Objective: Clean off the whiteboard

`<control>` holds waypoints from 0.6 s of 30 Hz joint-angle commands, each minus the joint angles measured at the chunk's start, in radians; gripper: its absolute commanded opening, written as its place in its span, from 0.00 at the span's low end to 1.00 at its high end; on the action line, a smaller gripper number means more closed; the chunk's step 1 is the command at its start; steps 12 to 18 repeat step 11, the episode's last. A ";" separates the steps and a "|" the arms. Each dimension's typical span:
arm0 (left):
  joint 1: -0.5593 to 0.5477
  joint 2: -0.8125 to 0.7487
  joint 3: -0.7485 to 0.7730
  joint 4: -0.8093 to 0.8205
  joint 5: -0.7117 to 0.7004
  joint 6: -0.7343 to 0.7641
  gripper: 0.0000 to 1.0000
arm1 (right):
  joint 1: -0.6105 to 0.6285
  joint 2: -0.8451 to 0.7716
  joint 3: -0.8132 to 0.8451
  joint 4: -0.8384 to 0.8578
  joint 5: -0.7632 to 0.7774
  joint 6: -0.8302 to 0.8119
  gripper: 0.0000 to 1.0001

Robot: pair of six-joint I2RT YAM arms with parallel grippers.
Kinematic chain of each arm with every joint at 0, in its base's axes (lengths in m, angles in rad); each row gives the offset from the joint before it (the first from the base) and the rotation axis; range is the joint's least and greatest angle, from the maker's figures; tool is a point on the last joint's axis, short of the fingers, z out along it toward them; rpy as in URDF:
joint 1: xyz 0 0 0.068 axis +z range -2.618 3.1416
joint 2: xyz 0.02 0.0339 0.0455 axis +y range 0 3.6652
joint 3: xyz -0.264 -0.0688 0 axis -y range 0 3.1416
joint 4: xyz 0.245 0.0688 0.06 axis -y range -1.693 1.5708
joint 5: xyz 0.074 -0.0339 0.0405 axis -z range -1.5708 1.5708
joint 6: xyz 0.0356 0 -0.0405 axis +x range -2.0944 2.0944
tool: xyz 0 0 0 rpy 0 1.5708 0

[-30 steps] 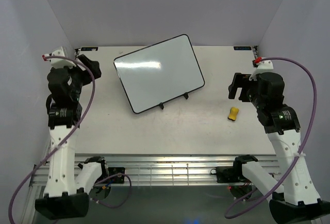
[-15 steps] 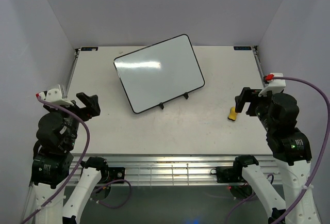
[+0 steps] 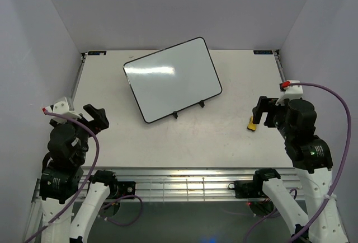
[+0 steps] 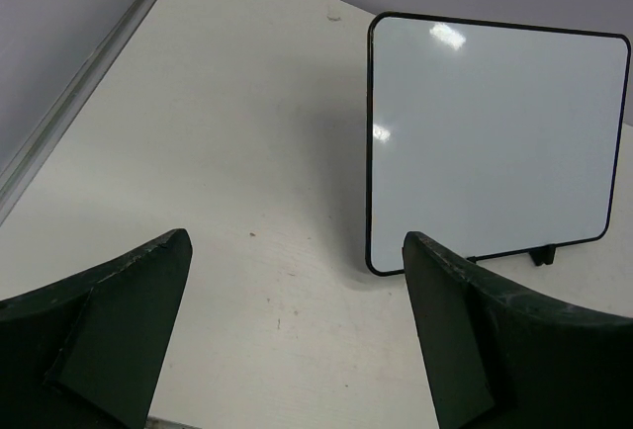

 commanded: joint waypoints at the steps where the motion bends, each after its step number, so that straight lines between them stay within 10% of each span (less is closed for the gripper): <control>1: -0.002 -0.008 -0.016 0.030 0.005 -0.020 0.98 | 0.004 0.017 -0.019 0.045 0.003 0.001 0.90; 18: -0.003 0.009 -0.004 0.065 0.002 -0.002 0.98 | 0.004 0.040 -0.017 0.054 0.006 0.002 0.90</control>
